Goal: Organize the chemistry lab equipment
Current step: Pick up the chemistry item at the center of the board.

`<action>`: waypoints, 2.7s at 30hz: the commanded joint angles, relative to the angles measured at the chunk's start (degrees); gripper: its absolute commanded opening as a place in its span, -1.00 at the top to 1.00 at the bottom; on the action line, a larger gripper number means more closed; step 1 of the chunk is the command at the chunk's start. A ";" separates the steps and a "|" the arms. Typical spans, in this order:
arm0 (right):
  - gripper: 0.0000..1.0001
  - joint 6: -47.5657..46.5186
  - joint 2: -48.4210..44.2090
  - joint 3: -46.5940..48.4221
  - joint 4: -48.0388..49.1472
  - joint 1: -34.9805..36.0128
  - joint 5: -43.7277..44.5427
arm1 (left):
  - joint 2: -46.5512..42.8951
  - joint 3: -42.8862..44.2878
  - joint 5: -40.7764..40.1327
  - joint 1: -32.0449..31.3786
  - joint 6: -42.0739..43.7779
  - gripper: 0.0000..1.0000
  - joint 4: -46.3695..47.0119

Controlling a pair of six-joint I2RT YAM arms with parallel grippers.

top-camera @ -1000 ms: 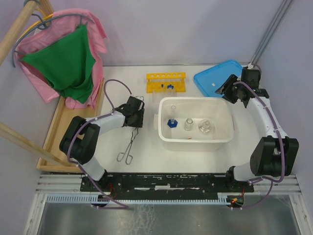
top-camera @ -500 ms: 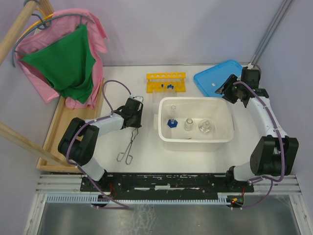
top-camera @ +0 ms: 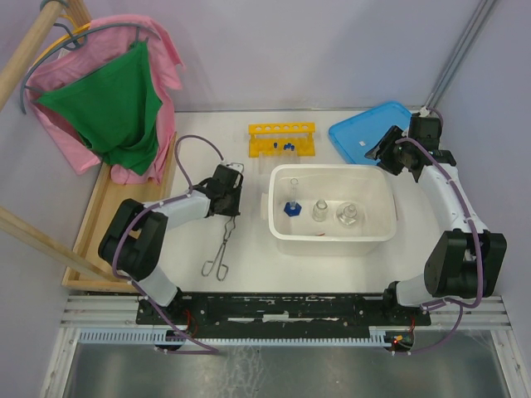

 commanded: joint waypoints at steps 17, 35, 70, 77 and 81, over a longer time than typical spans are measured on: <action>-0.15 -4.81 -1.92 5.11 5.48 4.55 -13.48 | -12.21 18.60 -4.92 -0.06 0.44 0.94 -16.47; -0.15 -9.47 -3.95 3.88 11.99 12.09 -24.51 | -24.44 13.28 -7.27 -0.12 -3.12 0.94 -12.58; -0.16 -15.63 2.47 10.42 9.37 24.36 -34.17 | -32.60 19.40 -6.56 -2.16 -6.92 0.94 -16.15; -0.16 -16.17 4.16 12.18 10.49 25.58 -38.26 | -31.81 25.64 -3.88 -2.80 -7.31 0.94 -18.23; -0.18 -15.16 4.98 11.33 14.75 26.41 -41.42 | -31.27 29.96 -3.14 -2.84 -7.38 0.94 -20.94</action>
